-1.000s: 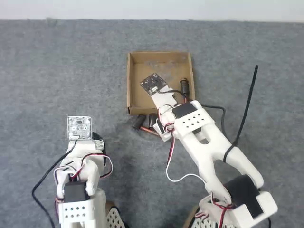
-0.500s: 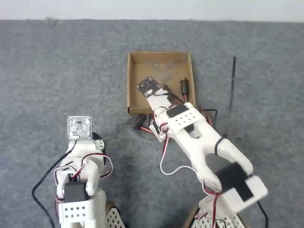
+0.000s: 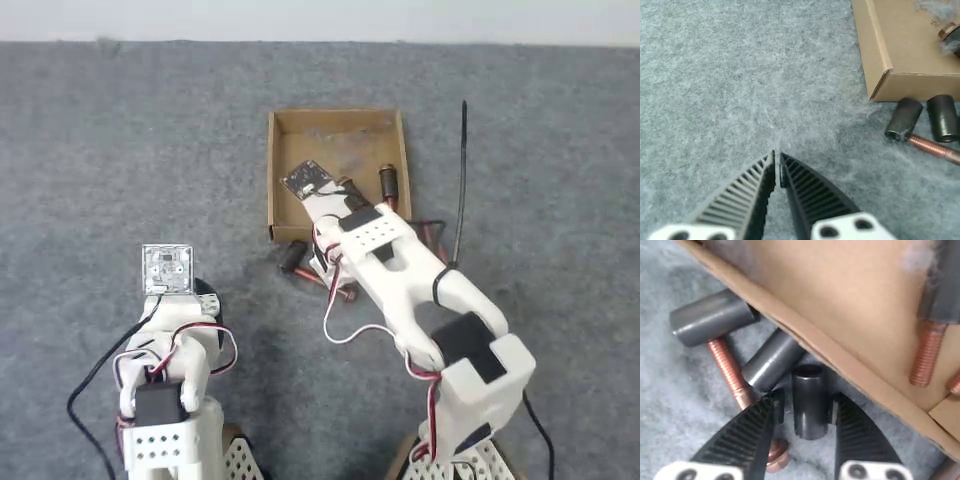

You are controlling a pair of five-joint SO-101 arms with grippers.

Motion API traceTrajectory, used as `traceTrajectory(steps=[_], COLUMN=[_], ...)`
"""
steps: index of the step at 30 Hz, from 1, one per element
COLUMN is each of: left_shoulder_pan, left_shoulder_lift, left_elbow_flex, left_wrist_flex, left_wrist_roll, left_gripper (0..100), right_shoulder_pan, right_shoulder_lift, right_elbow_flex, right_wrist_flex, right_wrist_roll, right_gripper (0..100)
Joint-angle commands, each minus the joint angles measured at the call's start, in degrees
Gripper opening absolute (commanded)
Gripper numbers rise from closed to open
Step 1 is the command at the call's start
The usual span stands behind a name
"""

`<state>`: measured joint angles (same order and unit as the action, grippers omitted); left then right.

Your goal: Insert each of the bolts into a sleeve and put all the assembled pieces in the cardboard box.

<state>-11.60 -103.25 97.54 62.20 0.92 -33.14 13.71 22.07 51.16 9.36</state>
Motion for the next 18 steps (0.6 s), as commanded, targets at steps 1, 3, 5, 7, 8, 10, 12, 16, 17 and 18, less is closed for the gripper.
traceTrajectory(steps=[1,3,5,7,8,10,12,16,17,18], left_shoulder_pan=[-0.26,-0.26,-0.26,-0.26,-0.26,-0.26,-0.26,-0.26,-0.26,-0.26], left_shoulder_lift=[-1.05,-1.05,-1.05,-1.05,-1.05,-1.05,-1.05,-1.05,-1.05,-1.05], left_elbow_flex=[-0.92,-0.92,-0.92,-0.92,-0.92,-0.92,-0.92,-0.92,-0.92,-0.92], left_wrist_flex=[0.09,0.09,0.09,0.09,0.09,0.0,0.0,0.0,0.0,0.0], left_wrist_roll=[-0.18,-0.18,-0.18,-0.18,-0.18,-0.18,-0.26,-0.26,-0.26,-0.26], left_gripper=[1,1,1,1,1,1,1,1,1,1], right_shoulder_pan=[0.22,0.4,0.57,1.54,1.98,3.12,4.18,5.05,5.14,5.41], right_shoulder_lift=[0.84,0.92,0.66,0.48,0.31,-1.27,-3.74,-10.68,-12.35,-13.93], right_elbow_flex=[-3.6,-3.6,-3.43,-3.52,-3.52,-3.25,-3.34,-3.25,-3.16,-2.9], right_wrist_flex=[0.84,1.01,1.01,1.01,1.01,1.1,3.3,10.68,12.53,14.55], right_wrist_roll=[-0.26,-0.26,-0.26,-0.62,-0.7,-0.7,-0.7,-0.79,-0.79,-0.88], right_gripper=[1.3,1.7,1.5,0.6,0.7,0.6,0.6,0.6,0.6,0.6])
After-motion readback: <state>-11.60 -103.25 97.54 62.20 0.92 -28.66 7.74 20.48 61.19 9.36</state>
